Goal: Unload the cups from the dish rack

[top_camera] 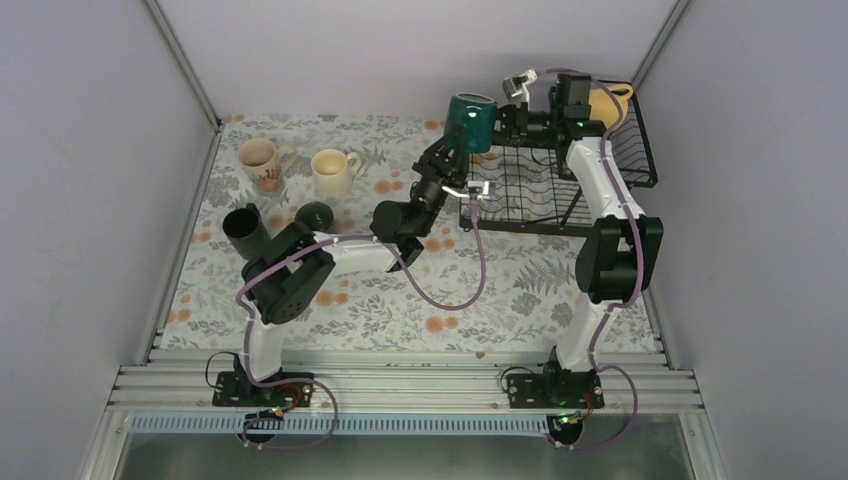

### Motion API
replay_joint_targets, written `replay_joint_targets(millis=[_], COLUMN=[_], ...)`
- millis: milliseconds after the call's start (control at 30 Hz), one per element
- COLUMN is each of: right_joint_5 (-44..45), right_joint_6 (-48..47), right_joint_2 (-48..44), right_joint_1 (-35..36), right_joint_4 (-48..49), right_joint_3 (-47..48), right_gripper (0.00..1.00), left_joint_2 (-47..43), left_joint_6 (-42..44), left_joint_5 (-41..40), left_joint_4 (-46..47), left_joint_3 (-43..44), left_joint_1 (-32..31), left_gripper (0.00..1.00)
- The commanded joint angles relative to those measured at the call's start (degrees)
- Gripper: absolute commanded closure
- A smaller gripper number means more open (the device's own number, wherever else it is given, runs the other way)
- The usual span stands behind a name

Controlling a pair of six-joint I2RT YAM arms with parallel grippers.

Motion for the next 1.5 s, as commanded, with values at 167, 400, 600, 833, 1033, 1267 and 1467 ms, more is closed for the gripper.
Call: replay_joint_targets(millis=[167, 400, 600, 833, 1033, 1267, 1467], right_joint_5=[-5.3, -5.6, -7.6, 10.2, 25.7, 39.0, 48.9], right_joint_6=[-2.2, -2.5, -1.8, -20.3, -32.0, -39.0, -47.5], right_joint_2=[0.5, 1.3, 1.8, -3.4, -2.7, -8.3, -19.0], right_joint_1=[2.2, 2.7, 2.7, 2.7, 2.6, 2.3, 2.3], right_joint_4=[0.0, 0.0, 1.6, -9.1, -18.0, -16.7, -13.3], right_joint_3=[-0.4, -0.4, -0.5, 5.3, 14.1, 13.6, 7.1], right_gripper=[0.97, 0.86, 0.35, 0.01, 0.0, 0.0, 0.0], left_joint_2=[0.7, 0.0, -1.2, -4.4, -10.1, -15.5, -19.4], left_joint_6=[1.7, 2.5, 3.1, 3.9, 1.4, -3.3, -16.2], left_joint_5=[2.1, 2.5, 2.4, 1.8, -2.0, -5.8, -9.1], left_joint_4=[16.6, 16.6, 16.6, 14.4, 1.7, -13.4, -40.7], left_joint_3=[2.5, 1.9, 0.8, 1.3, 4.5, 6.2, 13.2], left_joint_1=[-0.3, -0.2, 0.3, 0.9, 1.1, 2.8, 8.3], left_gripper=[0.89, 0.98, 0.98, 0.98, 0.97, 0.98, 0.98])
